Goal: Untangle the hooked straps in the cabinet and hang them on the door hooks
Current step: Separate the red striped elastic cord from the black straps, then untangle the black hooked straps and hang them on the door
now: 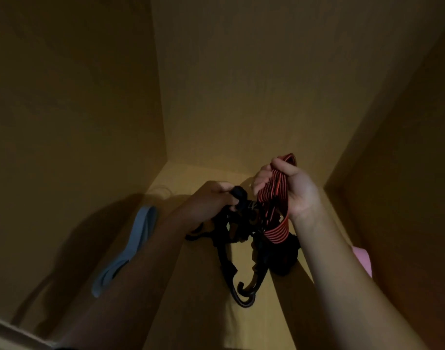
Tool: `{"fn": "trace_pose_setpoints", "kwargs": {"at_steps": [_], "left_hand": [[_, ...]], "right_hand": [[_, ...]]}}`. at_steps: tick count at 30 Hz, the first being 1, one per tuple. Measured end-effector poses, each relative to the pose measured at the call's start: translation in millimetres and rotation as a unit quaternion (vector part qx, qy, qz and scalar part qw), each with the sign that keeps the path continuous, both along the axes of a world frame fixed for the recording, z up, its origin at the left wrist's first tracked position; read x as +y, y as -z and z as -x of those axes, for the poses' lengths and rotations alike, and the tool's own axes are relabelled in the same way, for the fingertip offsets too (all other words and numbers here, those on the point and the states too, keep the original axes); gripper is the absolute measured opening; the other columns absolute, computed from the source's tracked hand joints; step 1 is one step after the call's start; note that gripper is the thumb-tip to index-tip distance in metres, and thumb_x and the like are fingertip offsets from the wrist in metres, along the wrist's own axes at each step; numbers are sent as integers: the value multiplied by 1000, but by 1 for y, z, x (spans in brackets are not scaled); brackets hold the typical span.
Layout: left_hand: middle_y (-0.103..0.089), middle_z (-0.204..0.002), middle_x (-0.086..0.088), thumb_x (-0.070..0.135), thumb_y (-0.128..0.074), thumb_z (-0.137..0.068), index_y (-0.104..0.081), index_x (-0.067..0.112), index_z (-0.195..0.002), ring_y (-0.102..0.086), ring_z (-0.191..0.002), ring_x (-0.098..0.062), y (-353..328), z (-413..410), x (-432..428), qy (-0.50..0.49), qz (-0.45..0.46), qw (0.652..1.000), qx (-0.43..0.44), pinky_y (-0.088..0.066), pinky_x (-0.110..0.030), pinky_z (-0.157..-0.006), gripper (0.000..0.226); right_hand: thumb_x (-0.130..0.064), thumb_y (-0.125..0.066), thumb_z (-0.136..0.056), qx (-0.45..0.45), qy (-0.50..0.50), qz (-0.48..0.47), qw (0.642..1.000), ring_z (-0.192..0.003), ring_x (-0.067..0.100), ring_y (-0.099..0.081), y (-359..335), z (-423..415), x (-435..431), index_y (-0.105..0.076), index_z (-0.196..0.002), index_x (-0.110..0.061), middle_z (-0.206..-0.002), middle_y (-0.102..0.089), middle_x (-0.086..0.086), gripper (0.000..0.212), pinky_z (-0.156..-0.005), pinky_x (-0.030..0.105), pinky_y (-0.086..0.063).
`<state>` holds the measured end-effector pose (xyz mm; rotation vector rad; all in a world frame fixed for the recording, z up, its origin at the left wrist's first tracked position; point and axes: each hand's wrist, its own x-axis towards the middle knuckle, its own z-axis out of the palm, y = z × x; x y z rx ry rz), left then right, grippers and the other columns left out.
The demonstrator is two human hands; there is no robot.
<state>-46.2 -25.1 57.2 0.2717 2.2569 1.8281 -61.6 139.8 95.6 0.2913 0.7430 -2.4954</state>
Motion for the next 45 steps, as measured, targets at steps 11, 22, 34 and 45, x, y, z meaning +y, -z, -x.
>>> {"fn": "trace_pose_setpoints", "kwargs": {"at_steps": [11, 22, 34, 45], "left_hand": [[-62, -99, 8, 11, -66, -83, -62, 20, -103, -56, -87, 4, 35, -12, -30, 21, 42, 995, -92, -45, -3, -70, 23], [-60, -54, 2, 11, -62, -85, -57, 12, -69, -54, -36, 3, 61, -9, -99, -221, -43, 952, -209, -45, -12, -38, 17], [-52, -54, 3, 25, -64, -85, -54, 17, -56, -50, -47, -4, 67, -7, -93, -204, 83, 965, -140, -40, -13, -44, 32], [-63, -74, -5, 25, -66, -82, -61, 17, -68, -62, -75, -18, 51, -10, -77, -158, 131, 977, -62, -48, -29, -69, 18]], "right_hand": [[-14, -46, -94, 68, -49, -280, 956, -73, 21, -51, -4, 64, -95, -50, -102, -2, -81, -48, 7, 15, -90, 42, -47], [-4, -32, -88, -27, -90, -369, 925, -81, 28, -48, 60, 100, -189, -47, -97, -5, -90, -47, 10, 18, -90, 44, -43], [-16, -46, -95, 145, -199, -612, 751, -117, 35, -51, 84, 114, -196, -46, -128, 0, -132, -50, 21, 37, -100, 42, -44], [-47, -57, -85, 226, -147, -668, 694, -94, 30, -62, 88, 103, -170, -59, -103, 1, -100, -62, 15, 51, -82, 40, -53]]}}
